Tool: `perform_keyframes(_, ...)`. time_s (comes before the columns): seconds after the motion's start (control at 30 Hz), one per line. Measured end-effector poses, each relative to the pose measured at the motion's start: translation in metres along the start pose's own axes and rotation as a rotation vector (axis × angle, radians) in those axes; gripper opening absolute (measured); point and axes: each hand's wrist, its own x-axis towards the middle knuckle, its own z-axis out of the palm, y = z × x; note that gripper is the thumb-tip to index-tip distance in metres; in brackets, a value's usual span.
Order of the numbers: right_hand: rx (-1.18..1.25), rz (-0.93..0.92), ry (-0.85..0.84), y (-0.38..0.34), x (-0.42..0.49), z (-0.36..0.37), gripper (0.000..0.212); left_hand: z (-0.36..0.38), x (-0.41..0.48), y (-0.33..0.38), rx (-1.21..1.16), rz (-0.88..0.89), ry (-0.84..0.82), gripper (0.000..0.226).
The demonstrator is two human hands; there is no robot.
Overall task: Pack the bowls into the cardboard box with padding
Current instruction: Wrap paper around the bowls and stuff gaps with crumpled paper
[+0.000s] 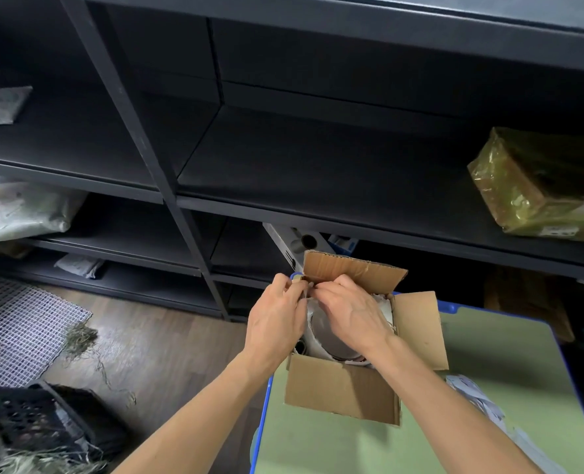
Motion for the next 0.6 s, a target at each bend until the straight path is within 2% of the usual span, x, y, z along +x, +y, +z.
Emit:
perform_keyframes(0.07, 0.009, -0.006, 0.025, -0.001, -0.002, 0.000, 0.024, -0.002, 0.000, 0.002, 0.055, 0.030, -0.018, 0.020)
perform_keyframes(0.17, 0.013, -0.014, 0.079, 0.001, -0.011, -0.007, 0.036, -0.004, 0.005, 0.006, 0.221, 0.121, -0.075, 0.008)
perform_keyframes(0.27, 0.006, 0.022, 0.083, 0.001, -0.019, -0.015, 0.047, 0.002, 0.013, 0.005, 0.328, 0.126, -0.126, 0.016)
perform_keyframes(0.37, -0.008, 0.014, 0.039, -0.002, -0.020, -0.016, 0.050, 0.001, 0.015, 0.008, 0.321, 0.127, -0.186, 0.014)
perform_keyframes(0.43, -0.037, 0.005, 0.000, -0.005, -0.020, -0.014, 0.053, 0.001, 0.011, 0.005, 0.320, 0.134, -0.147, 0.022)
perform_keyframes(0.6, -0.037, 0.025, 0.014, -0.007, -0.021, -0.009, 0.053, -0.009, -0.002, 0.000, 0.241, 0.162, -0.099, 0.017)
